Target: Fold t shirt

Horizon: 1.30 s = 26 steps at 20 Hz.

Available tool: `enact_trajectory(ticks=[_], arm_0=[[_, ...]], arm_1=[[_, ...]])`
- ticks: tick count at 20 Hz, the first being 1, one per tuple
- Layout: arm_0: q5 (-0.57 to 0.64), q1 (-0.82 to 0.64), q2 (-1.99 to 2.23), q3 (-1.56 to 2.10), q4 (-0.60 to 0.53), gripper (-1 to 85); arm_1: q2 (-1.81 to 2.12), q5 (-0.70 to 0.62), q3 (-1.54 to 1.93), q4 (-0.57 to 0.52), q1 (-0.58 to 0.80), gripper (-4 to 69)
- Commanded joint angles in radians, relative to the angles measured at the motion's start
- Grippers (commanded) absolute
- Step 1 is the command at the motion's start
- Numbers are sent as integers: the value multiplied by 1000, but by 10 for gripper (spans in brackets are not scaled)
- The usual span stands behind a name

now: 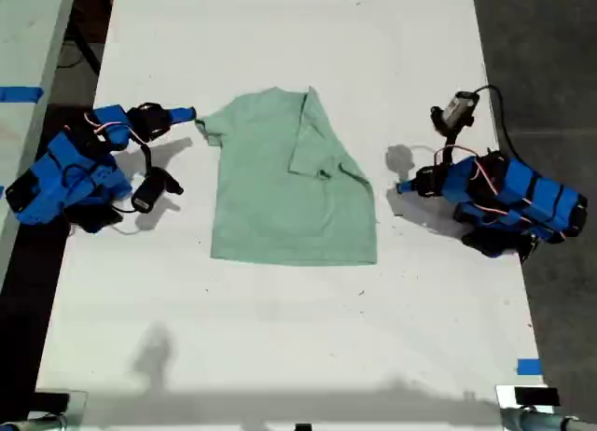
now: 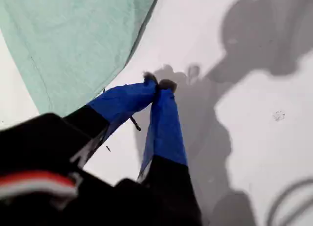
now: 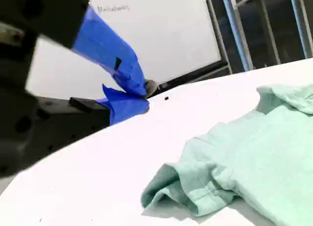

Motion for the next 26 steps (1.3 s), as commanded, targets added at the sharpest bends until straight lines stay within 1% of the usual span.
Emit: enact_trajectory(ticks=[1, 3, 6, 7, 8, 9, 10, 11, 12, 13, 14, 15, 17, 19, 22, 26], arm_0=[[210, 219, 9, 26, -130, -1], [166, 164, 9, 20, -91, -1], [156, 164, 9, 20, -94, -1], [206, 184, 9, -2, -141, -1], [221, 167, 9, -71, -137, -1], [224, 115, -23, -201, -75, -1], [210, 44, -155, -359, -5, -1], [176, 17, -365, -529, 54, -1], [83, 12, -601, -689, 132, -1], [3, 8, -847, -841, 232, 45], [-63, -20, -1058, -960, 336, 109], [-86, -49, -1193, -1012, 368, 151], [-80, -115, -1304, -966, 310, 209], [-52, -172, -1388, -908, 239, 237], [-20, -229, -1416, -811, 127, 243], [-15, -229, -1425, -775, 51, 239]], arm_1=[[9, 15, 49, 18, 14, 13], [9, 15, 49, 18, 14, 13], [9, 15, 49, 18, 14, 13], [9, 15, 49, 18, 14, 13], [9, 15, 49, 18, 18, 13], [9, 12, 49, 18, 26, 13], [9, 9, 49, 18, 31, 13], [9, 11, 49, 18, 29, 13], [9, 14, 49, 18, 28, 13], [9, 14, 49, 18, 29, 13], [9, 14, 49, 18, 32, 13], [9, 14, 49, 20, 31, 13], [9, 20, 49, 20, 17, 13], [9, 9, 49, 20, 23, 13], [9, 0, 49, 18, 18, 13], [9, -2, 48, 18, 18, 13]])
